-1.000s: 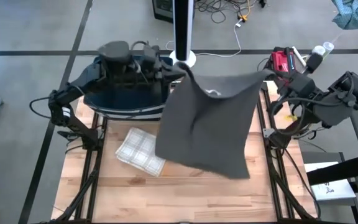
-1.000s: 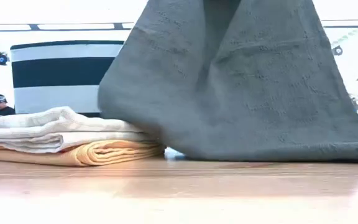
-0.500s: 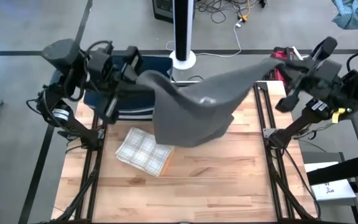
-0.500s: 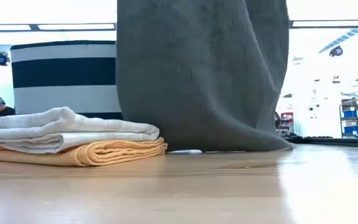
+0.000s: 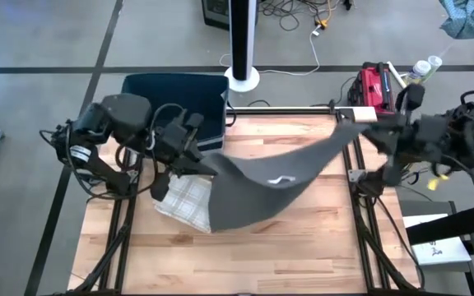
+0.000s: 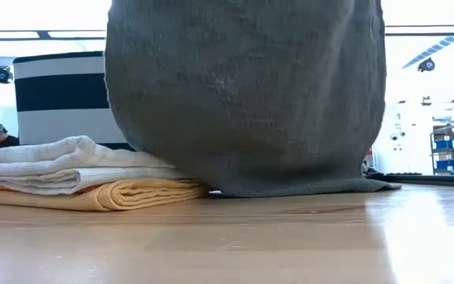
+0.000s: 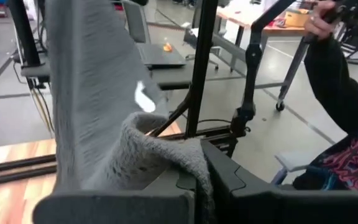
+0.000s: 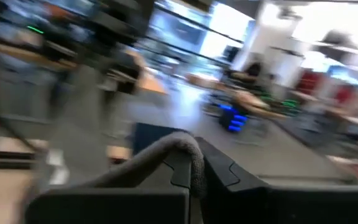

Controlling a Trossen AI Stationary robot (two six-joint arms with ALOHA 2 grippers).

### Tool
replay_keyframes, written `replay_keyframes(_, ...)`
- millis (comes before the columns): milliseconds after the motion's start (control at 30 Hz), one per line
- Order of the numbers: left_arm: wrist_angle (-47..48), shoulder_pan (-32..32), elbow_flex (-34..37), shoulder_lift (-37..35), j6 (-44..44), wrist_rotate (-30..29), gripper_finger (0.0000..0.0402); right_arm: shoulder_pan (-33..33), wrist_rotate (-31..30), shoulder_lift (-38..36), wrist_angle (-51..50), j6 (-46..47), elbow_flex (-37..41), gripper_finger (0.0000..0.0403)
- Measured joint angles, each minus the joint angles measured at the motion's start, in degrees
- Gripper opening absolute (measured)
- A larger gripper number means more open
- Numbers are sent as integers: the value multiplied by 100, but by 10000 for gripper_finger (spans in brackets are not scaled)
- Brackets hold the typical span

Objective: Fold towel
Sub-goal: Fold the gray kitchen towel

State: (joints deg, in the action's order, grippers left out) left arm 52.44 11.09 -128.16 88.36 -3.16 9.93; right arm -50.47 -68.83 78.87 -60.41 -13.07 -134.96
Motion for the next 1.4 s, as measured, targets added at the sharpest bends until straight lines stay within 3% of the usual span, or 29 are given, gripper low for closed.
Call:
replay_keyframes(200, -401, 173, 92, -35, 20, 7, 0, -635, 1171, 11, 340, 268, 0, 2)
replay_keyframes(333, -826, 278, 97, -35, 164, 368, 0, -918, 1509, 13, 374, 432, 0, 2)
replay_keyframes(467, -1307, 397, 148, -37, 460, 802, 0, -1040, 1570, 42, 371, 556, 0, 2)
replay_keyframes(667, -1787, 468, 81, -37, 907, 1165, 0, -1057, 2834, 101, 736, 270, 0, 2)
replay_keyframes(733, -1828, 468, 32, -50, 928, 1167, 0, -1057, 2865, 103, 798, 205, 0, 2)
replay_keyframes(900, -1693, 468, 74, -76, 808, 1123, 0, -1055, 2433, 94, 347, 695, -2, 2)
replay_keyframes(1133, -1359, 406, 372, -83, 853, 589, 0, -1009, 1504, 96, -1428, 1843, 2, 2)
replay_keyframes(1300, -1370, -53, 985, -107, 1044, -374, 0, -670, -337, 96, -2895, 2799, 65, 2)
replay_keyframes(1400, -1905, -655, 1604, -93, 891, -438, 0, -197, -1056, 25, -2810, 2919, 272, 2)
